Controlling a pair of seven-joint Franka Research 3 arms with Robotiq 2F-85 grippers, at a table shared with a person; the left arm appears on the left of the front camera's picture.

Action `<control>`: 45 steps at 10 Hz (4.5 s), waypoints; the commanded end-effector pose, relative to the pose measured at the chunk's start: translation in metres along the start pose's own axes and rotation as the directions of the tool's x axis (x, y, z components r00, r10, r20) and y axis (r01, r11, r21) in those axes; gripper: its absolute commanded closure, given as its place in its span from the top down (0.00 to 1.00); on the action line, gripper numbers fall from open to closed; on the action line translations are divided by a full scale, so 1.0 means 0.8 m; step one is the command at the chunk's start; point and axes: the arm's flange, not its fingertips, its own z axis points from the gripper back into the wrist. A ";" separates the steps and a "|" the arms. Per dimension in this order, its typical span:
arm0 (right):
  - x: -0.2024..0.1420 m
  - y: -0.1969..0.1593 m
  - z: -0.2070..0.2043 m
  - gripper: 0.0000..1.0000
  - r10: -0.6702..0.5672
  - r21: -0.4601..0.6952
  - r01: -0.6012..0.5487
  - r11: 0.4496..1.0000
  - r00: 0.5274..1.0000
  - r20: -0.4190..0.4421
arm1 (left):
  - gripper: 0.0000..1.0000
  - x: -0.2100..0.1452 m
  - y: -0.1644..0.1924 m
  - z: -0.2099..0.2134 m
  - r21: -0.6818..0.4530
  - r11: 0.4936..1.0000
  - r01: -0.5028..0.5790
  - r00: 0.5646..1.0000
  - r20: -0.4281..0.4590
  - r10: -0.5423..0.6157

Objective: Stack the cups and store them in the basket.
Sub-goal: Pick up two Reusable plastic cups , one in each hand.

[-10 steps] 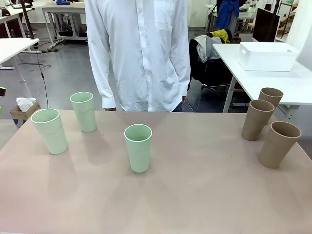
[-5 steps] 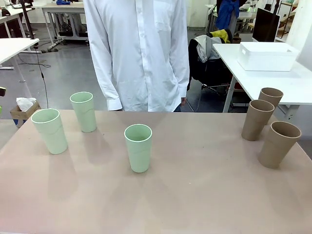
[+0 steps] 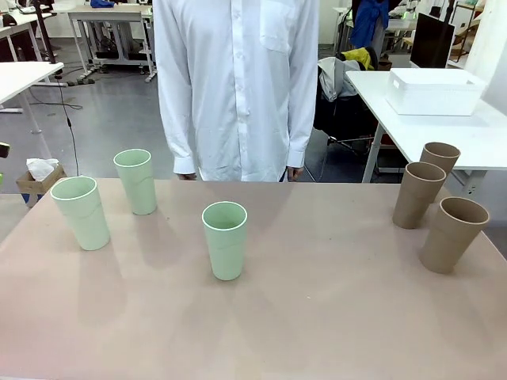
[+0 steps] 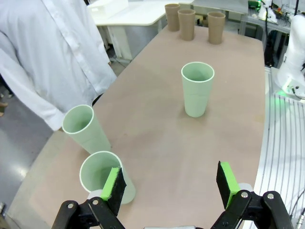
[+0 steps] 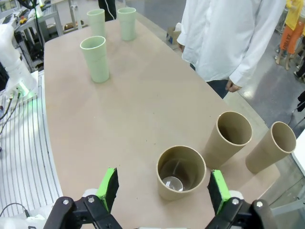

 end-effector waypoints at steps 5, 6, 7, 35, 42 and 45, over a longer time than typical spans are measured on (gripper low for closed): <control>0.036 -0.232 -0.019 1.00 -0.042 0.055 0.037 0.998 0.995 0.091 | 1.00 -0.033 0.134 -0.006 -0.132 0.990 -0.043 0.997 0.055 0.050; 0.024 -0.263 -0.019 1.00 -0.041 0.075 0.033 0.997 0.992 0.119 | 1.00 -0.049 0.149 -0.005 -0.165 0.985 -0.040 0.993 0.102 0.058; 0.007 -0.291 -0.019 1.00 -0.024 0.120 0.004 0.993 0.986 0.165 | 1.00 -0.067 0.161 -0.003 -0.157 0.987 -0.039 0.989 0.132 0.060; -0.235 -0.436 -0.243 1.00 -0.133 0.278 -0.016 0.960 0.850 0.510 | 1.00 -0.339 0.263 -0.174 -0.156 0.987 -0.026 0.887 0.452 0.095; -0.243 -0.431 -0.258 1.00 -0.143 0.288 -0.008 0.958 0.854 0.501 | 1.00 -0.340 0.263 -0.187 -0.154 0.987 -0.041 0.886 0.451 0.108; -0.234 -0.436 -0.255 1.00 -0.164 0.312 -0.002 0.950 0.847 0.506 | 1.00 -0.335 0.254 -0.193 -0.216 0.976 0.005 0.892 0.442 0.094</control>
